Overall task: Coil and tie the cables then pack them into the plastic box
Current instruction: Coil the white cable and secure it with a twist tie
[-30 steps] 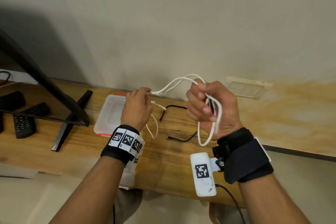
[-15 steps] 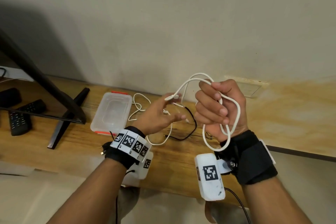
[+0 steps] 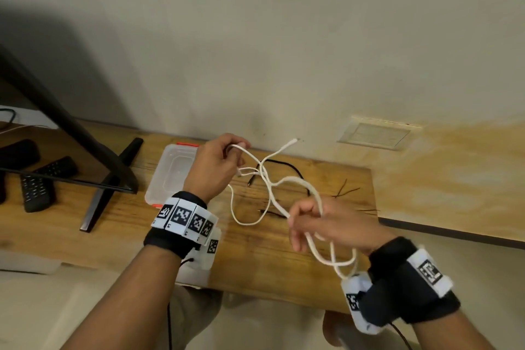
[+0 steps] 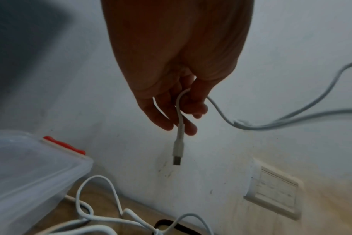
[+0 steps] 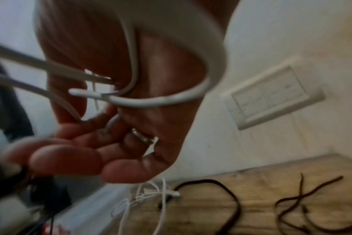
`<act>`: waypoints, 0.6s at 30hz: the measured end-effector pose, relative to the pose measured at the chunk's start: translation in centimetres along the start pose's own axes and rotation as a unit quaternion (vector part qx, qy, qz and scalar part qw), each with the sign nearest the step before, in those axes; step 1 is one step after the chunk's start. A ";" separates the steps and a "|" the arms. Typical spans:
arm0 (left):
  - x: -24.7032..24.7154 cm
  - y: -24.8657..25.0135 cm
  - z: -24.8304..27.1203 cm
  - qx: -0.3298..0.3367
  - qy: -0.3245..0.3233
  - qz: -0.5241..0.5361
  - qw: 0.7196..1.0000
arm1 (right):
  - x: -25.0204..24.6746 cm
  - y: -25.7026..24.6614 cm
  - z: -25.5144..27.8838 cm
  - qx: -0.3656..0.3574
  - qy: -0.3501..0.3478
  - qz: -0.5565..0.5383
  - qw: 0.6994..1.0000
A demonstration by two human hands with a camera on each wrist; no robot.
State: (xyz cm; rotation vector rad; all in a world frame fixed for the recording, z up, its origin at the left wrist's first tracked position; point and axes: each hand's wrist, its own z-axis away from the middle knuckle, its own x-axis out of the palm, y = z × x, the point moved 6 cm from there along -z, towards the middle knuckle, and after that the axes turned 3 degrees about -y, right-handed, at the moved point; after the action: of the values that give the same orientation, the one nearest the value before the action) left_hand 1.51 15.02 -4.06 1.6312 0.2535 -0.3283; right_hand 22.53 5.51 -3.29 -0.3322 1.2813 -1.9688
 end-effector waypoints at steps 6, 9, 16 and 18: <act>-0.7 1.2 1.1 0.002 0.075 -0.052 0.996 | 3.6 4.2 -2.5 0.050 0.130 0.367 0.920; -0.7 1.5 1.5 -0.007 0.094 -0.063 0.994 | 3.6 5.1 -3.2 0.085 0.146 0.411 0.896; -0.5 2.0 2.1 -0.027 0.132 -0.072 0.988 | 1.2 6.5 -4.9 0.189 0.185 0.365 0.893; -0.2 1.8 2.5 -0.060 0.139 -0.086 0.985 | 1.4 6.4 -5.1 0.207 0.152 0.340 0.904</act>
State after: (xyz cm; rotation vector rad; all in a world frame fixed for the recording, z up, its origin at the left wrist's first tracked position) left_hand 1.81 12.36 -2.45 1.5375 0.6170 -0.2109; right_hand 21.52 6.59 -11.42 0.5862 0.9334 -1.6354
